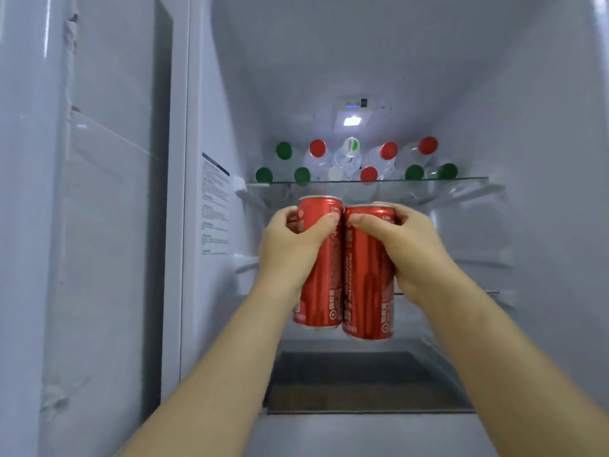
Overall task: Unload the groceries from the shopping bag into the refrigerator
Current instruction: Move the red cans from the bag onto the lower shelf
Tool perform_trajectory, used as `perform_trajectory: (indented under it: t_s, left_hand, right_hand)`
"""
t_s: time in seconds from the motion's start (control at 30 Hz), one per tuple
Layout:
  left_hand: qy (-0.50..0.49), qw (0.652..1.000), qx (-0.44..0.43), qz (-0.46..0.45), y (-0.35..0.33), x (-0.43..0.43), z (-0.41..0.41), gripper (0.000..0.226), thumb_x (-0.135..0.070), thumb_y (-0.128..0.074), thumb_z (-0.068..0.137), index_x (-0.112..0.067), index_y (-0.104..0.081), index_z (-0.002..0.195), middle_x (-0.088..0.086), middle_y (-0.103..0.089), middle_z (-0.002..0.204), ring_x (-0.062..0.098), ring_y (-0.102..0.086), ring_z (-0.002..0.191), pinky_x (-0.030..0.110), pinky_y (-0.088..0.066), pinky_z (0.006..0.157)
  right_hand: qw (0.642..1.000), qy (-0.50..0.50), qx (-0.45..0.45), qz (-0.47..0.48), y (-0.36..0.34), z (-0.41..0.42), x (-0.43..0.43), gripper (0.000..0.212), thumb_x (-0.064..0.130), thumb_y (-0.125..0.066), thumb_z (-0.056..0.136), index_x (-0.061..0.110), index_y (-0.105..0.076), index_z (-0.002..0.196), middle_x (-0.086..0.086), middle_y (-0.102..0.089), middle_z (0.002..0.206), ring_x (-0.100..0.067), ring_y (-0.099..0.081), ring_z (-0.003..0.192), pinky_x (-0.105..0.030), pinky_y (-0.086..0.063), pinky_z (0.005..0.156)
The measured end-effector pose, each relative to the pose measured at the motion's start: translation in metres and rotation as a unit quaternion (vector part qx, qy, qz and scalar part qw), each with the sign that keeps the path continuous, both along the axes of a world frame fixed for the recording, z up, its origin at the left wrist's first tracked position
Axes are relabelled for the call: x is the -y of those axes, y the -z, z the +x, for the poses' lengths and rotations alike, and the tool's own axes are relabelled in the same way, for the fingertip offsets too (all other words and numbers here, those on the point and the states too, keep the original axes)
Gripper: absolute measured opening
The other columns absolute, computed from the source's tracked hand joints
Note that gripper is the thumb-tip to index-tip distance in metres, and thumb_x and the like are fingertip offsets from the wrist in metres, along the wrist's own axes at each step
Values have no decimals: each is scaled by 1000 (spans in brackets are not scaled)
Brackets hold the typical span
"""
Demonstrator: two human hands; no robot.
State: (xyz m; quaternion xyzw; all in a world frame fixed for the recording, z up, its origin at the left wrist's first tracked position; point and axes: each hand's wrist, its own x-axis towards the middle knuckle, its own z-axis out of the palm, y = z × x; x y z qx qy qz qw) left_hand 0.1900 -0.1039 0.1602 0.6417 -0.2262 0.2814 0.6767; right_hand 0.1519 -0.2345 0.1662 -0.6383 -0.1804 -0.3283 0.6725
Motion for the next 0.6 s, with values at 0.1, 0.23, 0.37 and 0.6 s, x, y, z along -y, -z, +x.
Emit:
perform_trajectory:
  t_s: [0.1, 0.23, 0.37, 0.6]
  left_hand:
    - [10, 1000, -5, -20, -15, 9, 23, 45, -49, -76, 65, -30, -51, 97, -4, -63, 102, 18, -65, 92, 43, -54, 85]
    - [39, 999, -13, -30, -27, 18, 49, 39, -39, -76, 73, -26, -49, 99, -2, -62, 101, 18, -64, 91, 42, -54, 84]
    - [57, 997, -33, -44, -27, 28, 67, 38, -35, -75, 74, -23, -50, 100, 2, -62, 103, 20, -64, 91, 44, -55, 83]
    - [63, 996, -39, -54, -28, 39, 87, 38, -32, -74, 77, -22, -51, 105, 2, -62, 104, 19, -64, 90, 42, -55, 82]
  right_hand:
    - [1000, 20, 9, 6, -18, 20, 2, 21, 12, -75, 75, 12, -68, 94, -4, -72, 83, -12, -71, 66, -21, -54, 52]
    - [999, 46, -1, 13, -29, 45, 8, 18, 15, -76, 75, 14, -67, 90, -3, -71, 77, -11, -69, 61, -21, -53, 49]
    - [998, 67, 0, 8, -33, 66, 17, 26, 16, -76, 75, 12, -66, 99, -6, -71, 84, -16, -69, 70, -28, -55, 60]
    - [997, 74, 0, 3, -37, 93, 28, 36, 19, -76, 75, 12, -63, 107, -6, -69, 90, -17, -68, 75, -26, -53, 58]
